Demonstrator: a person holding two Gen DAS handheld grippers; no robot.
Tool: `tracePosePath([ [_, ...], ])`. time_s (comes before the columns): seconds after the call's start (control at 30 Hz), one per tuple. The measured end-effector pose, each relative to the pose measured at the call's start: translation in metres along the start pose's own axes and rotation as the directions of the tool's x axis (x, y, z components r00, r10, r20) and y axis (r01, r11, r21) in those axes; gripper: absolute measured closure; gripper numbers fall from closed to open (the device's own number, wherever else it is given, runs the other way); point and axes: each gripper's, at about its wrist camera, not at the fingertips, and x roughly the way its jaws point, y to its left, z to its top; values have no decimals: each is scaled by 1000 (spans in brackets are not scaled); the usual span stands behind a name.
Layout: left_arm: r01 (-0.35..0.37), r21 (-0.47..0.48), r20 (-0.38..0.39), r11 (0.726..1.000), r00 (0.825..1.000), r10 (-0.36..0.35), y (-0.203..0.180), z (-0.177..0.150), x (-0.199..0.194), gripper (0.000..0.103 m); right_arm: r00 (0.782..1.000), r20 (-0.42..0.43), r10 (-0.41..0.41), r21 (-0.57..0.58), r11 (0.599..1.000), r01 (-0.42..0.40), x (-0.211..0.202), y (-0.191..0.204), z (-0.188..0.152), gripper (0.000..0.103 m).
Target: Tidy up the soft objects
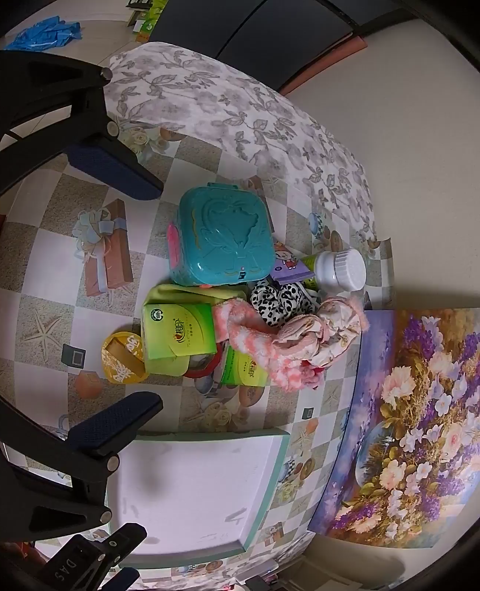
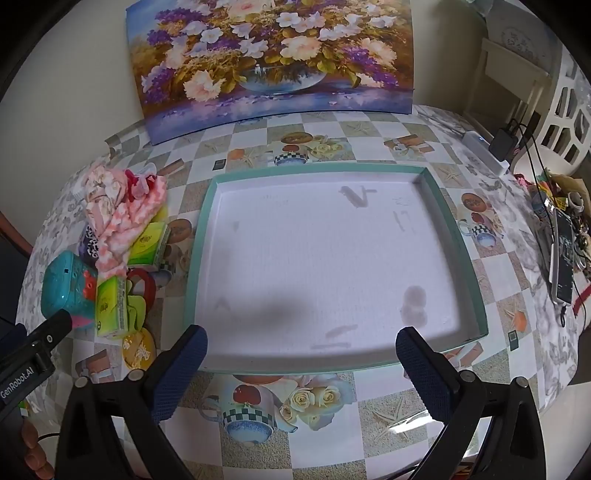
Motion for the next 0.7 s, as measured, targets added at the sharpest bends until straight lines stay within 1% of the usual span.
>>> tracePosePath([
  [0.27, 1, 0, -2, 1000, 1000, -1, 0, 0, 0, 0, 1000, -1, 0, 0, 1000, 0, -1, -9, 7, 0],
  [0.47, 1, -5, -6, 1000, 1000, -1, 0, 0, 0, 0, 1000, -6, -1, -6, 1000, 1, 5, 10, -10, 0],
  [0.53, 1, -13, -12, 1000, 1000, -1, 1, -1, 1, 0, 1000, -4, 4, -11, 1000, -4, 10, 13, -6, 0],
  [0.57, 0, -22, -17, 1000, 1000, -1, 4, 0, 6, 0, 1000, -4, 13, -20, 1000, -13, 8, 11, -3, 0],
  [0.7, -37, -68, -27, 997, 999, 35, 13, -1, 8, 0, 993, -47, 110, -89, 990, -114, 15, 34, -5, 0],
])
